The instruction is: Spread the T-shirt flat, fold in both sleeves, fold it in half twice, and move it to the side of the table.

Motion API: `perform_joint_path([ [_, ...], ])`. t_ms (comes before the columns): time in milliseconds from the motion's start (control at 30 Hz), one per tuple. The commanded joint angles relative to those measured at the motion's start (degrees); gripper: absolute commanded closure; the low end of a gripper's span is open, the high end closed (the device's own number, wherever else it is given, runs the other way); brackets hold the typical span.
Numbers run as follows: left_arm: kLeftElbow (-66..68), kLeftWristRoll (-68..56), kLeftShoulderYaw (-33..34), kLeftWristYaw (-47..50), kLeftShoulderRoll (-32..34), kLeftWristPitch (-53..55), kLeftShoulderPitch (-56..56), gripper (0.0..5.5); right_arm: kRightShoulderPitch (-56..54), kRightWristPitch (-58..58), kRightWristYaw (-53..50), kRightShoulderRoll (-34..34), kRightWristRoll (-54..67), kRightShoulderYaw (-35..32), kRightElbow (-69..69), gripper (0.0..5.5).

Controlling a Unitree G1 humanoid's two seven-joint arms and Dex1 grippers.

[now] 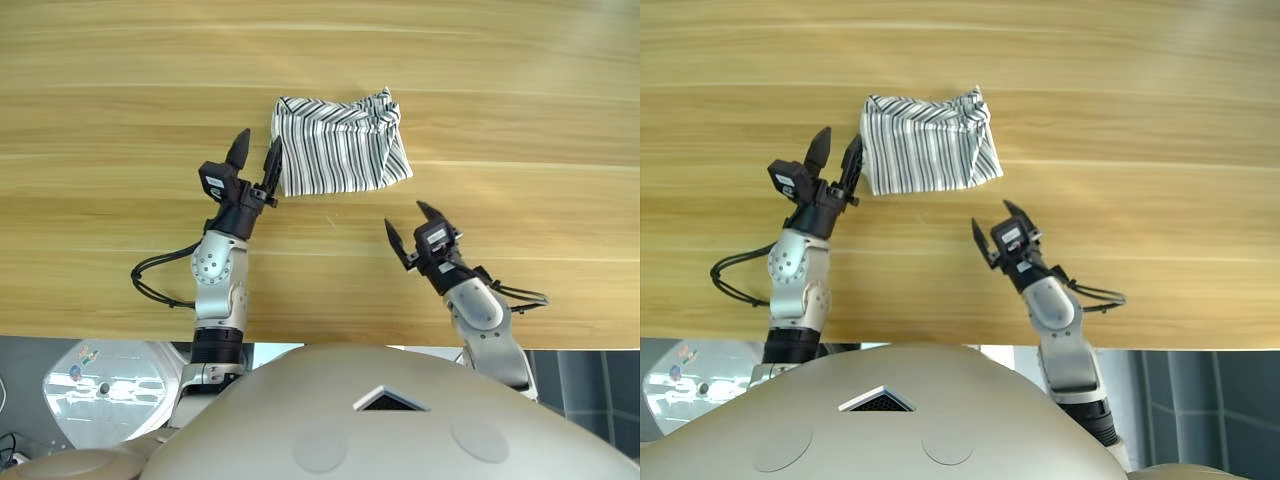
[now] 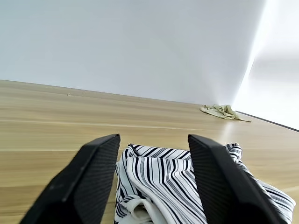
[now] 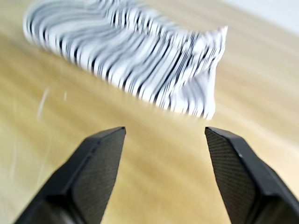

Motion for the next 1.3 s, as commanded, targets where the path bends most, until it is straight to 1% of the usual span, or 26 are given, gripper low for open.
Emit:
perform_joint_path([
  [33,1.0,3.3,-3.4,-1.7,1.7,2.9,-0.8,2.78,-10.0,-5.6,4.0,-1.9,3.6,-0.6,-0.1,2.36],
  [100,2.0,7.2,-6.5,-2.5,2.9,3.7,-2.6,2.78,-14.8,-7.5,5.5,-2.9,3.8,-0.4,4.3,2.36],
  [200,6.8,12.1,-8.5,-1.1,3.8,7.2,-8.9,2.78,-21.2,-9.6,5.9,-2.7,4.7,-1.3,13.3,2.36],
  [367,19.1,21.4,-12.6,3.3,3.2,11.8,-20.8,2.78,-32.1,-12.5,2.5,0.9,2.6,-0.4,34.2,2.36],
  [533,29.6,25.4,-14.1,6.2,3.1,11.8,-26.9,2.78,-39.3,-18.6,-1.0,4.6,-0.6,2.1,51.1,2.36],
  [667,35.5,26.3,-14.0,7.8,3.6,10.7,-28.2,2.78,-43.3,-22.0,-3.5,7.6,-1.7,2.7,60.5,2.36],
  [767,36.8,26.3,-14.3,8.2,3.7,9.2,-27.5,2.78,-46.3,-23.8,-5.2,8.8,-2.1,2.5,65.4,2.36],
  [1100,39.9,26.6,-16.2,8.1,1.8,7.4,-25.0,2.78,-59.8,-27.8,-13.1,10.2,-3.9,0.5,87.2,2.36],
  [1300,40.7,26.9,-17.6,7.5,1.7,7.8,-24.0,2.78,-66.8,-29.0,-15.7,10.6,-3.2,-1.9,95.5,2.36],
])
